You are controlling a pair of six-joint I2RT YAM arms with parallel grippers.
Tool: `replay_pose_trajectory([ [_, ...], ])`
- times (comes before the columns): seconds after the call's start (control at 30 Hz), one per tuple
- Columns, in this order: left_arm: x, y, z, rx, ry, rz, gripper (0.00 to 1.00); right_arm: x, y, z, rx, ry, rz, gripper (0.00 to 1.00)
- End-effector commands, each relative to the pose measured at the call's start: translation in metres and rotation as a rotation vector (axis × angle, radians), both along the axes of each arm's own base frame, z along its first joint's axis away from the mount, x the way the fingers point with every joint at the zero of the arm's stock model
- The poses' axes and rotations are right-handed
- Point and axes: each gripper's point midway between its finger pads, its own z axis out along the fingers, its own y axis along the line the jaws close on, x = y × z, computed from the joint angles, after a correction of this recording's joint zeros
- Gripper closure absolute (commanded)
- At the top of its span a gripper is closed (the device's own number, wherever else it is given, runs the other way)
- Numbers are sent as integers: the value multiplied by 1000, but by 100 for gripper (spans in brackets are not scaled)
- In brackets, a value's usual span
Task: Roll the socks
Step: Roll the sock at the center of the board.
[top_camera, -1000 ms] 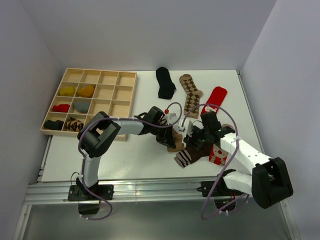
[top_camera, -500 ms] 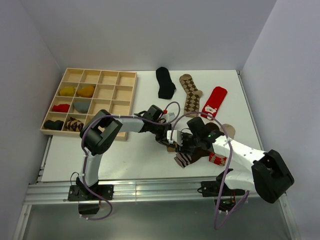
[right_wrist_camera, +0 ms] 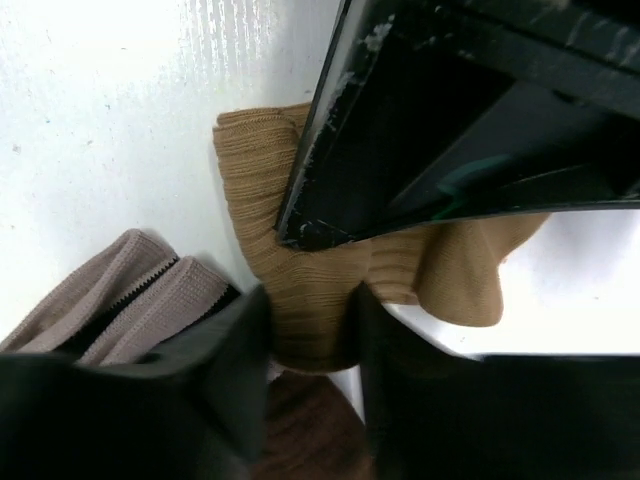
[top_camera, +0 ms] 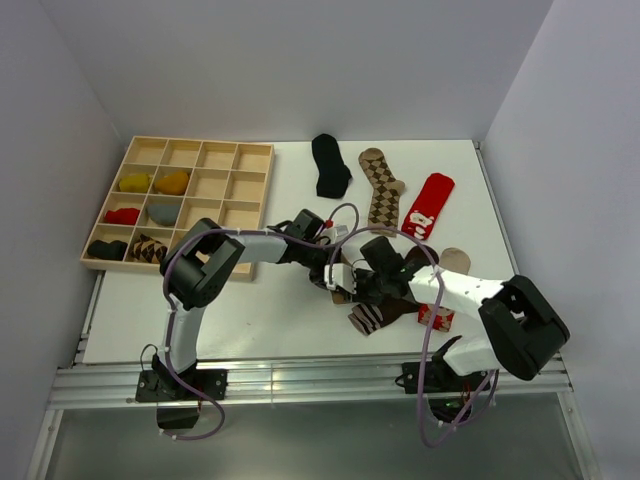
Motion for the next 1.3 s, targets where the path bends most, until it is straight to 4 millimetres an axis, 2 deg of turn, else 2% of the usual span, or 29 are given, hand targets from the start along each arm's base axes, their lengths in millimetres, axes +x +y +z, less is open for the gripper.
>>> replay_pose_trajectory([
  [0.0, -7, 18, -26, 100, 36, 11, 97, 12, 7, 6, -7, -23, -9, 66],
  [0.07, -6, 19, -27, 96, 39, 14, 96, 11, 6, 6, -7, -4, -13, 77],
  [0.17, -1, 20, -31, 111, 30, 27, 93, 4, 9, 3, -10, 63, -9, 80],
  [0.23, 5, 21, -31, 121, -8, 47, 87, 7, 13, 7, -12, 82, -12, 83],
  [0.27, 8, 22, -30, 125, -22, 64, 84, 2, 10, 3, -26, 130, -17, 83],
  [0.3, 18, 19, -21, 105, -79, 87, 76, 2, 9, 4, -26, 152, -25, 83],
  [0.37, 24, 24, -18, 110, -118, 130, 69, 3, 3, 6, -32, 202, -52, 84],
  [0.4, 32, 24, -9, 92, -173, 157, 64, 1, 3, 5, -29, 232, -53, 84],
  [0.47, 40, 24, 1, 71, -220, 204, 60, 1, -1, 6, -39, 272, -72, 84],
  [0.5, 46, 23, 14, 39, -258, 225, 57, 1, -4, 7, -35, 287, -76, 84],
  [0.6, 56, 28, 25, 14, -322, 295, 55, 1, -10, 7, -49, 339, -97, 84],
  [0.63, 57, 32, 21, 29, -332, 319, 55, 5, -10, 10, -49, 339, -100, 84],
  [0.7, 65, 33, 32, 6, -378, 360, 55, -1, -15, 7, -76, 401, -109, 84],
  [0.73, 64, 38, 28, 18, -384, 378, 56, 4, -13, 12, -61, 416, -111, 85],
  [0.77, 72, 42, 31, 21, -425, 419, 56, -3, -17, 10, -81, 468, -111, 85],
  [0.83, 69, 51, 38, 3, -468, 453, 56, 3, -18, 15, -66, 500, -123, 85],
  [0.87, 73, 56, 41, 4, -507, 475, 55, -3, -21, 11, -87, 555, -128, 84],
  [0.9, 77, 57, 54, -16, -559, 492, 55, -3, -22, 11, -91, 574, -126, 84],
  [1.0, 77, 63, 57, 45, -689, 461, 54, -2, -22, 10, -100, 648, -137, 84],
  [1.13, 62, 42, 67, 121, -917, 304, 52, 4, -22, 7, -124, 689, -151, 84],
  [1.2, 48, 26, 68, 132, -976, 235, 52, 0, -23, 5, -142, 732, -155, 84],
  [1.27, 45, 21, 66, 163, -1039, 182, 52, 3, -21, 5, -146, 750, -158, 84],
])
